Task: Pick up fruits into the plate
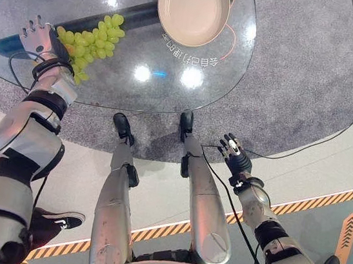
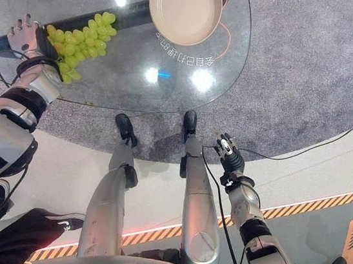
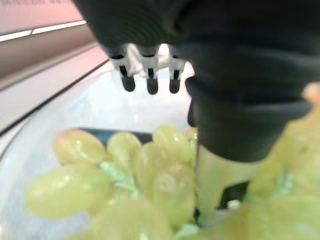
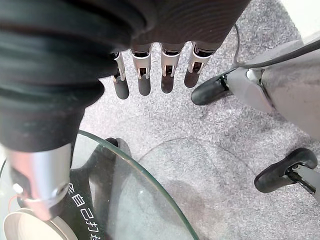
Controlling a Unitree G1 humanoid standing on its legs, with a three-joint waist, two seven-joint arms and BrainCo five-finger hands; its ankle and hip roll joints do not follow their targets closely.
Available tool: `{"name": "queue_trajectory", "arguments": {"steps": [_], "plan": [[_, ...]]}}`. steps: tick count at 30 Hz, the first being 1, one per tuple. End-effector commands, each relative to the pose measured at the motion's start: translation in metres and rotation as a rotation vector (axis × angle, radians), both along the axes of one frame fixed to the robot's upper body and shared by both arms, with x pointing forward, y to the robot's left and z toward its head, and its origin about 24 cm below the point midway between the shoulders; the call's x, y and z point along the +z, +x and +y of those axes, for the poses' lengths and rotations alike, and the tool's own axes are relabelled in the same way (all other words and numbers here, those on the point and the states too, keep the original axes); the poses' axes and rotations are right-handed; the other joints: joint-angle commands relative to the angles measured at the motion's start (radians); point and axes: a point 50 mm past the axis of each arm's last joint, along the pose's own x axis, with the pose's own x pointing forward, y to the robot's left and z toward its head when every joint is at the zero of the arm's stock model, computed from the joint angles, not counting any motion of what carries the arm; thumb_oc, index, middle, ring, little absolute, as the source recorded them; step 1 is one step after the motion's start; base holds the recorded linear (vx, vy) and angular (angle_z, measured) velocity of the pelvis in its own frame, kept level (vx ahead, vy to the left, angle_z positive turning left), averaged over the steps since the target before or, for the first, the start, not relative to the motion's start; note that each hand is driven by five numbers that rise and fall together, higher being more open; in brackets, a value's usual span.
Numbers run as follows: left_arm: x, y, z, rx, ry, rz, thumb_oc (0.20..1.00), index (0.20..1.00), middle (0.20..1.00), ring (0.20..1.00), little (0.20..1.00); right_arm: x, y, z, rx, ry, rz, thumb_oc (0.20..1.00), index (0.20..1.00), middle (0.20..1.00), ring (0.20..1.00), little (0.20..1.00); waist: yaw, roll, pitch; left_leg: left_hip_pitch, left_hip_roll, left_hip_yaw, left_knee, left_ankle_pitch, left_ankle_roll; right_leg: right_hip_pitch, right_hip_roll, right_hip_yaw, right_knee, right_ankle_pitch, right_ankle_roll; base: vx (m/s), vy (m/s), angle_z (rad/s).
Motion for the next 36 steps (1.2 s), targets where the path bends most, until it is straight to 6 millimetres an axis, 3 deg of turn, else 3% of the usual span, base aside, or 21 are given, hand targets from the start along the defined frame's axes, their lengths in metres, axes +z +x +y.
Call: {"name": "queue_trajectory", "arguments": {"steps": [1,7,17,24,36], "plan": [[-0.009,0.005,-0.020,-0.069,-0.078,-0.058,1.000,1.000,1.000,1.000,1.000,-0.004,-0.014,-0.003,-0.026,0.026,-0.017,1.000,1.000,1.000,1.000,1.000,0.000,-0.003,0.016,0.032,-0.048,-0.010,0.043,-0.108,-0.026,0.032,0.096,-0.013,-0.038,0.018,-0.030,0.00,0.000,0.00],[0.009,0.002,-0.017,-0.050,-0.017,-0.146,1.000,1.000,1.000,1.000,1.000,-0.006,-0.019,-0.007,-0.044,0.024,-0.018,1.000,1.000,1.000,1.000,1.000,0.010,0.014,0.016,0.035,-0.052,-0.014,0.049,-0.109,-0.025,0.036,0.092,-0.014,-0.031,0.012,-0.032,0.00,0.000,0.00],[0.015,-0.003,-0.018,-0.051,0.057,-0.170,1.000,1.000,1.000,1.000,1.000,-0.009,-0.025,-0.014,-0.072,0.030,-0.015,1.000,1.000,1.000,1.000,1.000,0.025,0.033,0.016,0.040,-0.058,-0.022,0.051,-0.117,-0.020,0.041,0.083,-0.025,-0.026,0.005,-0.030,0.00,0.000,0.00],[0.015,-0.001,-0.021,-0.001,0.152,-0.128,1.000,1.000,1.000,1.000,1.000,-0.007,-0.021,-0.011,-0.068,0.043,-0.014,1.000,1.000,1.000,1.000,1.000,0.019,0.019,0.016,0.037,-0.055,-0.018,0.050,-0.115,-0.021,0.037,0.086,-0.024,-0.026,0.009,-0.029,0.00,0.000,0.00],[0.003,0.005,-0.026,0.064,0.090,-0.053,1.000,1.000,1.000,1.000,1.000,-0.005,-0.014,0.000,-0.037,0.057,-0.017,1.000,1.000,1.000,1.000,1.000,-0.010,-0.009,0.016,0.023,-0.045,-0.002,0.047,-0.107,-0.026,0.018,0.098,-0.012,-0.030,0.021,-0.028,0.00,0.000,0.00]]}}
